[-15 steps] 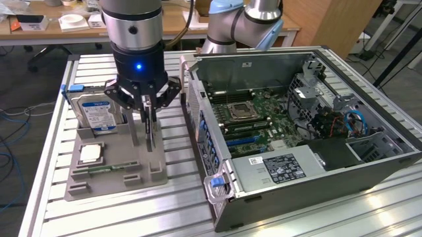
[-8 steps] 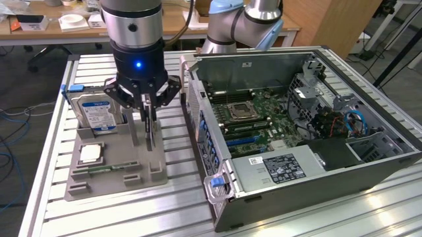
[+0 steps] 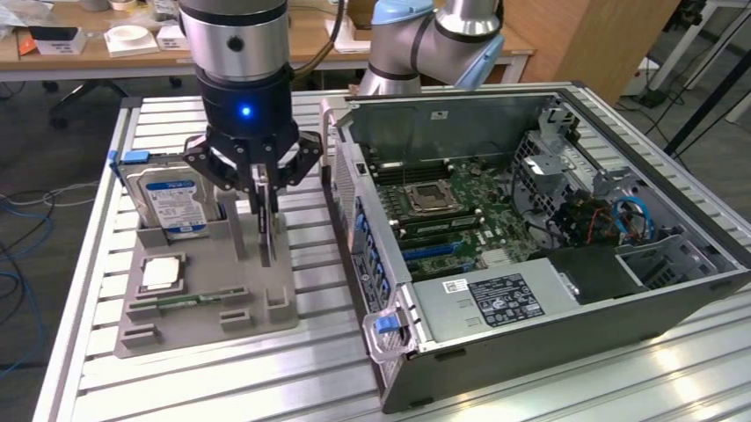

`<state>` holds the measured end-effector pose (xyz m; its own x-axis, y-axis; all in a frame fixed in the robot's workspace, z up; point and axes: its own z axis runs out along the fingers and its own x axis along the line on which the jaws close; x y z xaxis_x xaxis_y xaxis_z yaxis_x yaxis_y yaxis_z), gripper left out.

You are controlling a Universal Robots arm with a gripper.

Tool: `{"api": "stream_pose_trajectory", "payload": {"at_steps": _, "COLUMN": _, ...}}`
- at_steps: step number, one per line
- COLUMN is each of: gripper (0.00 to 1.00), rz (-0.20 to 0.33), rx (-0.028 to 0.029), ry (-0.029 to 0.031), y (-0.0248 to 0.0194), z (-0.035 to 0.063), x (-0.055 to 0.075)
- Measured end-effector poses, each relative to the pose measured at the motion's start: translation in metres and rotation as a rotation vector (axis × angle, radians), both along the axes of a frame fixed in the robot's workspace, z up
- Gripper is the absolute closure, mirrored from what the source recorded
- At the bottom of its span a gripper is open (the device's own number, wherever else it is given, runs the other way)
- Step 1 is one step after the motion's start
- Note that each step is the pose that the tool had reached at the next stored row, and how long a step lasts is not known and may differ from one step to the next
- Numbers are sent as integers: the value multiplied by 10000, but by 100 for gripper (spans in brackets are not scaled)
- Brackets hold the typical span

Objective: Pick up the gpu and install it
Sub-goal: 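Pick up the gpu and move the gpu toward the slot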

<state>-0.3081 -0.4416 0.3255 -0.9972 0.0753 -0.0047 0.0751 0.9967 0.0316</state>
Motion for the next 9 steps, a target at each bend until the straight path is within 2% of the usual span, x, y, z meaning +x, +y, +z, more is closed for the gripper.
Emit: {"api": "stream_pose_trajectory", "payload": {"at_steps": 9, "gripper": 74, "rz": 0, "rx": -1, "ry": 1, "y": 0, "z": 38, "x": 0}}
